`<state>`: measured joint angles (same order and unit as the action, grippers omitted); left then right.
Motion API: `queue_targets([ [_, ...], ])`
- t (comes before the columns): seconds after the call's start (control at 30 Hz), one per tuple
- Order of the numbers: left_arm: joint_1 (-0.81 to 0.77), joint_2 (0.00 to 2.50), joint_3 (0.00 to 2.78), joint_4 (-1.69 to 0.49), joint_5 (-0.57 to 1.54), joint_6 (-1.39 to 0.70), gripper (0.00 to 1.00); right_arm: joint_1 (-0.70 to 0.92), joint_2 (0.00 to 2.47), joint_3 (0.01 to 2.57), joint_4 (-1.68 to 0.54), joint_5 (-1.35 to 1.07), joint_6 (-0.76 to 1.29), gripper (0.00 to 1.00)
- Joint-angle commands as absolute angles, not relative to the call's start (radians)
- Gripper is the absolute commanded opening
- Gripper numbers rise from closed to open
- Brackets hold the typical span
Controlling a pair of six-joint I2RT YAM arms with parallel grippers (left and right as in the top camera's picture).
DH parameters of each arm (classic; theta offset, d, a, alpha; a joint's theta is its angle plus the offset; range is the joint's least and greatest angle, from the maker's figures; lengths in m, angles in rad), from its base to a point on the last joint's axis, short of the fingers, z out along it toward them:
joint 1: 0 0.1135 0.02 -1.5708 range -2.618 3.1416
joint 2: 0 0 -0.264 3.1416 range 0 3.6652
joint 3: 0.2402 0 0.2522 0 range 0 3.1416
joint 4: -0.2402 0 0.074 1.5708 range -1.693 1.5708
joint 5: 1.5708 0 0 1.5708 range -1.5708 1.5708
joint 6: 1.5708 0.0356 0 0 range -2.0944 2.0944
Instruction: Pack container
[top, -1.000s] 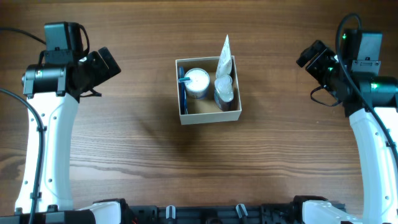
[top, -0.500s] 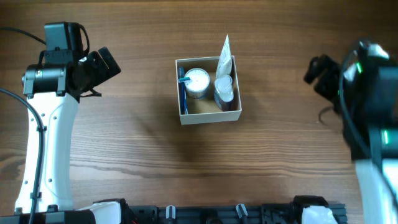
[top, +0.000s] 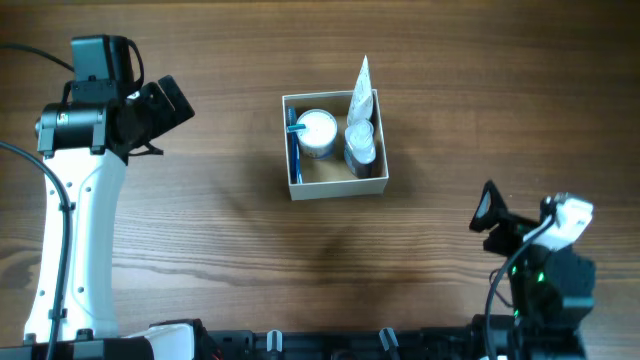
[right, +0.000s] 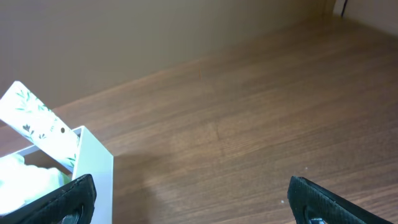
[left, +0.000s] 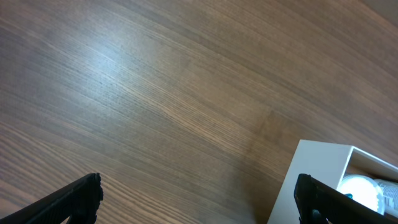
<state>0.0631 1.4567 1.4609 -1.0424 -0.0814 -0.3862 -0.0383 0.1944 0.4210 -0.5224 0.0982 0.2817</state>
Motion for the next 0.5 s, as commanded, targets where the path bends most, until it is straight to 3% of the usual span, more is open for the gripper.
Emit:
queue_targets([
  [0.0,0.068,1.457,1.473,-1.041,-0.088,-0.371,1.0,-0.038,0.057,0.34,-0.514,0.108,0.262,1.0],
  [0.47,0.068,1.457,1.473,-1.041,-0.088,-0.371,1.0,-0.038,0.004,0.145,-0.457,0.096,0.322,1.0],
])
